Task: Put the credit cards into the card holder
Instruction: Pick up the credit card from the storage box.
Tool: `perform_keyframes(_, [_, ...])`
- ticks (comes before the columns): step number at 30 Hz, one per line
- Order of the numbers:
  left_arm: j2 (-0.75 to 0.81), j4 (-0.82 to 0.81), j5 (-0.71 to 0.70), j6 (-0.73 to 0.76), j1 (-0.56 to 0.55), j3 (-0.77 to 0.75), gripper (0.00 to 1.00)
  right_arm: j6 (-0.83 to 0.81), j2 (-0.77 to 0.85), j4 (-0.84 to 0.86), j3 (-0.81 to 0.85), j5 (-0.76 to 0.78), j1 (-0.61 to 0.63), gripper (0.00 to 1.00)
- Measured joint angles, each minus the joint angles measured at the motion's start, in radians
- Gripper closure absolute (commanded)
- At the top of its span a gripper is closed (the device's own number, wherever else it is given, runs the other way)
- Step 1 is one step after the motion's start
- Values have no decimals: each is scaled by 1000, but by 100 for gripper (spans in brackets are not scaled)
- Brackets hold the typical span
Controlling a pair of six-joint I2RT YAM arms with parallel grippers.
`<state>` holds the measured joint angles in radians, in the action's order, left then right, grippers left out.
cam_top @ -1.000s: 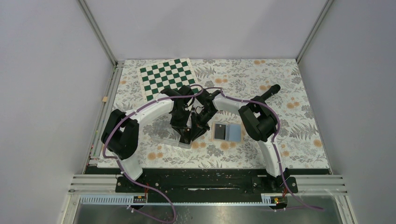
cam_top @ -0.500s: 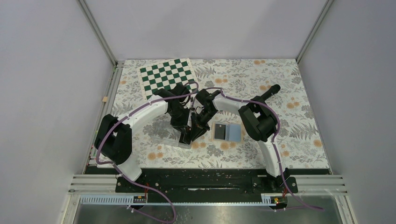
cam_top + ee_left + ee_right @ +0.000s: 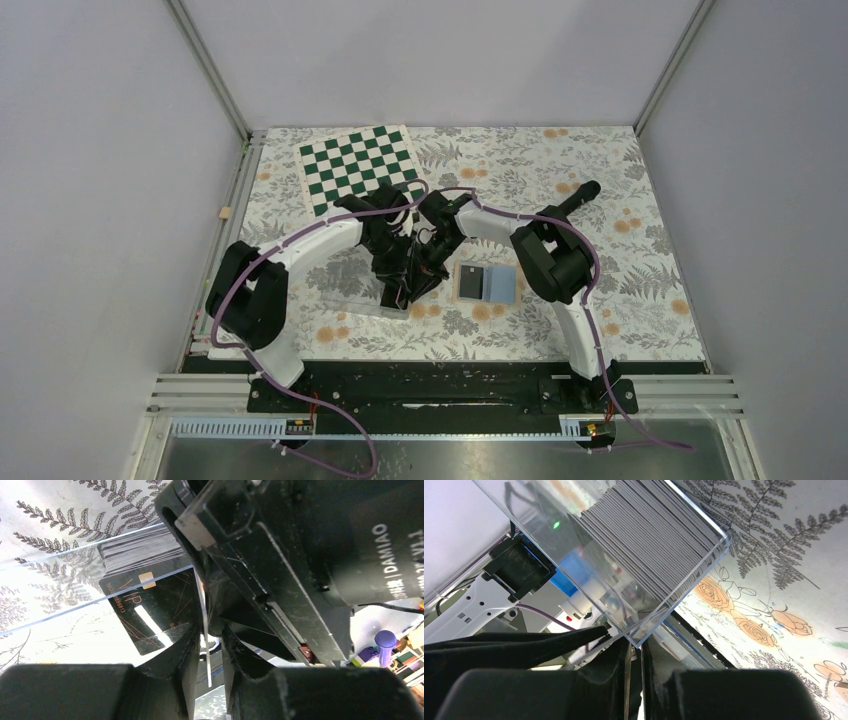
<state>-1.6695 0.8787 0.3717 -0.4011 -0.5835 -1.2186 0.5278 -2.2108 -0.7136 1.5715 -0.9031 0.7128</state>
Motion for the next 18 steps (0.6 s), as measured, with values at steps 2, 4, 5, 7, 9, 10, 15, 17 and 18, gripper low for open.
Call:
perform_keyframes(2, [-3, 2, 1, 0, 0, 4, 75, 0, 0, 0, 0, 0, 0, 98])
perform_keyframes(4, [-3, -1, 3, 0, 4, 11, 75, -1, 0, 0, 0, 0, 0, 98])
perform_keyframes(5, [-3, -2, 3, 0, 6, 15, 75, -1, 0, 0, 0, 0, 0, 99])
perform_keyframes(7, [-3, -3, 3, 0, 13, 25, 77, -1, 0, 0, 0, 0, 0, 99])
perform_keyframes(9, [-3, -7, 5, -1, 21, 35, 79, -1, 0, 0, 0, 0, 0, 98])
perform_keyframes(10, [-3, -10, 7, -1, 26, 40, 80, -1, 0, 0, 0, 0, 0, 98])
perform_keyframes(15, [-3, -40, 74, -2, 67, 80, 79, -1, 0, 0, 0, 0, 0, 98])
perform_keyframes(17, [-2, -57, 108, -2, 81, 98, 74, -2, 0, 0, 0, 0, 0, 98])
perform_keyframes(18, [-1, -61, 120, -1, 86, 103, 72, -2, 0, 0, 0, 0, 0, 98])
